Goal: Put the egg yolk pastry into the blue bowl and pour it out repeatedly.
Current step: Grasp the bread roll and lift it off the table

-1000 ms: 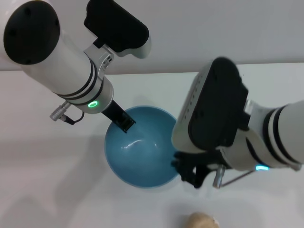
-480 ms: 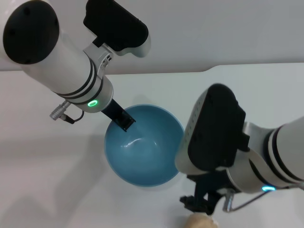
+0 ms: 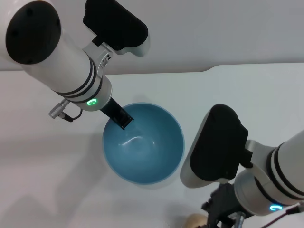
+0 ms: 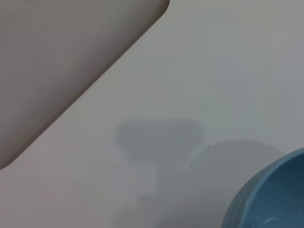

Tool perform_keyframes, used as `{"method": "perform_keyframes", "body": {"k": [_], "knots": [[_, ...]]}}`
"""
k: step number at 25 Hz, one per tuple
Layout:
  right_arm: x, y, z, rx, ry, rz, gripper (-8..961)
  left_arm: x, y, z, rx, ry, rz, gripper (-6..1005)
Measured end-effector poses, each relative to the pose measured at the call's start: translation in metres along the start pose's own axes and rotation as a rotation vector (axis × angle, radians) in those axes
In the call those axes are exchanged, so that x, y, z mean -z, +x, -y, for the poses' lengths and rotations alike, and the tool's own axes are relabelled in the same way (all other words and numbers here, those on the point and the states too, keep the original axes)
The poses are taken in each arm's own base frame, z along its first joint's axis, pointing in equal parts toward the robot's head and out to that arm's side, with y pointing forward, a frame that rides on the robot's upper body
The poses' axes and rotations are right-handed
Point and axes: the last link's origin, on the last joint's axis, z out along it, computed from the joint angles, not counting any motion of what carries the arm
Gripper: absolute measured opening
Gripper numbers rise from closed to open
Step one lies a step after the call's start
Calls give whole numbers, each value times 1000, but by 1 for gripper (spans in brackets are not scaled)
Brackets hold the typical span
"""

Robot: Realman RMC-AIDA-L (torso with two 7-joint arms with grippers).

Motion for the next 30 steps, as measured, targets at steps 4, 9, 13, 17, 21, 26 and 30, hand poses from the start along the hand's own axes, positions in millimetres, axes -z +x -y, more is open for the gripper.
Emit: {"method": "perform_keyframes", "body": {"k": [4,9,13,17,21,26,30], "knots": [[-9,7,5,-34,-8,-48,427,0,1,0,-1,1,-2,13],[-18,13,11,-60,-6,-80,427,0,2,-1,-4,0,-5,13],[-27,16,17,-78,-5,-89,427,1,3,-2,-2,0,-8,13],[-36,18,22,-97,-1,-91,427,0,3,-2,5,0,-7,13],[-41,16,25,-108,3,-66,427,0,3,-3,11,0,-8,13],[-48,15,24,-103,-1,-60,428,0,3,-2,13,0,-9,14],[-57,11,20,-91,-23,-58,428,0,3,-2,13,0,-9,14]]}}
